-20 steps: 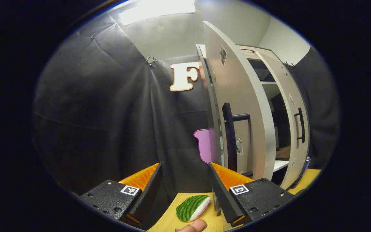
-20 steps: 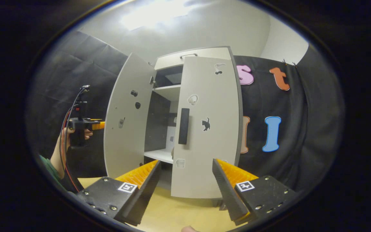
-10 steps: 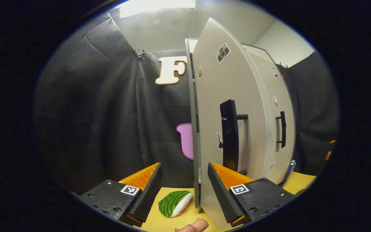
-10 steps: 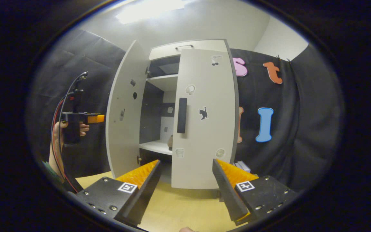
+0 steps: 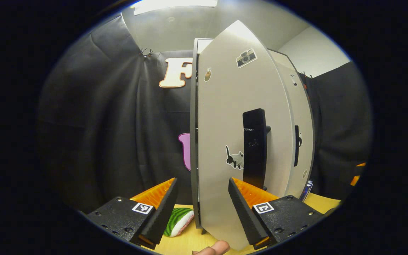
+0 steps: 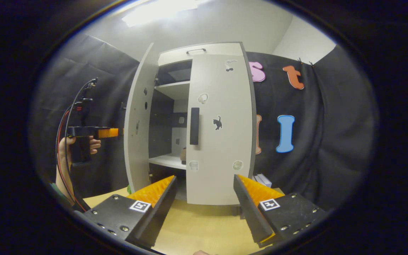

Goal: Grab one shoe with the right hand and put it into the shoe cabinet, grab the other shoe with the left hand and put it into the shoe cabinet; then close the right door with the right hand and the left door with the left hand.

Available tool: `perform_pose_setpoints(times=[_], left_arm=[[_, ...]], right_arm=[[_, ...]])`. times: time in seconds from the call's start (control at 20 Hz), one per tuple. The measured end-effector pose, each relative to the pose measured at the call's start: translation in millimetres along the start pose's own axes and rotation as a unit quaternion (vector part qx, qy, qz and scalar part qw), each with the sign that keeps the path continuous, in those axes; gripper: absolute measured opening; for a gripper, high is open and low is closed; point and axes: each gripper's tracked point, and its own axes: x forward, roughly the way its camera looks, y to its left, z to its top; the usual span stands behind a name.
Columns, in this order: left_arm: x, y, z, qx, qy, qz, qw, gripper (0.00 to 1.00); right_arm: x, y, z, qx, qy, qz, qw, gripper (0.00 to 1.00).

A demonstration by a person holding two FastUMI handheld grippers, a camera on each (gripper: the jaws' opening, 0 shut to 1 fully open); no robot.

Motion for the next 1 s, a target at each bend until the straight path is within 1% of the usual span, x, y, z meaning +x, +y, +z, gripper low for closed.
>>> perform_pose_setpoints(times=[0.1,0.15,0.2,0.35,0.4,0.45,0.5,0.55,0.65,0.75,0.8,0.85,0.9,0.95,1.0], left_arm=[[3,-3,0,-0.001,0.000,-0.004,1.000,0.87],[4,-5,0,-0.002,0.001,-0.005,1.000,0.88],[7,-6,0,-0.004,0.002,-0.006,1.000,0.87],[14,-18,0,-0.005,0.004,-0.014,1.000,0.88],[16,-24,-3,-0.008,0.008,-0.019,1.000,0.85],[18,-30,-8,-0.010,0.016,-0.025,1.000,0.88],[18,-37,-15,-0.018,0.024,-0.029,0.999,0.88],[18,-42,-18,-0.024,0.031,-0.033,0.999,0.91],[22,-45,-18,-0.037,0.033,-0.036,0.998,0.93],[23,-48,-19,-0.038,0.030,-0.034,0.998,0.92],[20,-47,-18,-0.034,0.029,-0.030,0.999,0.93],[18,-45,-18,-0.029,0.027,-0.026,0.999,0.92],[15,-43,-17,-0.027,0.023,-0.021,0.999,0.94],[10,-42,-17,-0.024,0.022,-0.016,0.999,0.92],[5,-41,-14,-0.026,0.016,-0.014,0.999,0.94]], right_arm=[[0,1,4,-0.004,-0.007,0.004,1.000,0.96],[-2,0,4,-0.008,-0.010,0.000,1.000,0.98],[-3,-2,6,-0.011,-0.014,-0.007,1.000,0.94],[-6,-7,11,-0.016,-0.026,-0.031,0.999,0.96],[-6,-6,12,-0.016,-0.029,-0.034,0.999,0.96],[-6,-7,11,-0.014,-0.028,-0.037,0.999,0.96],[-5,-8,11,-0.012,-0.027,-0.038,0.999,0.96],[-4,-10,11,-0.009,-0.026,-0.042,0.999,0.95],[-6,-10,12,-0.007,-0.024,-0.044,0.999,0.94],[-6,-12,14,-0.007,-0.027,-0.046,0.999,0.96],[-7,-13,15,-0.007,-0.028,-0.048,0.998,0.98],[-7,-13,16,-0.008,-0.030,-0.050,0.998,0.96],[-8,-13,18,-0.008,-0.032,-0.051,0.998,0.98],[-8,-13,18,-0.008,-0.034,-0.051,0.998,0.98],[-8,-14,19,-0.008,-0.035,-0.052,0.998,0.98]])
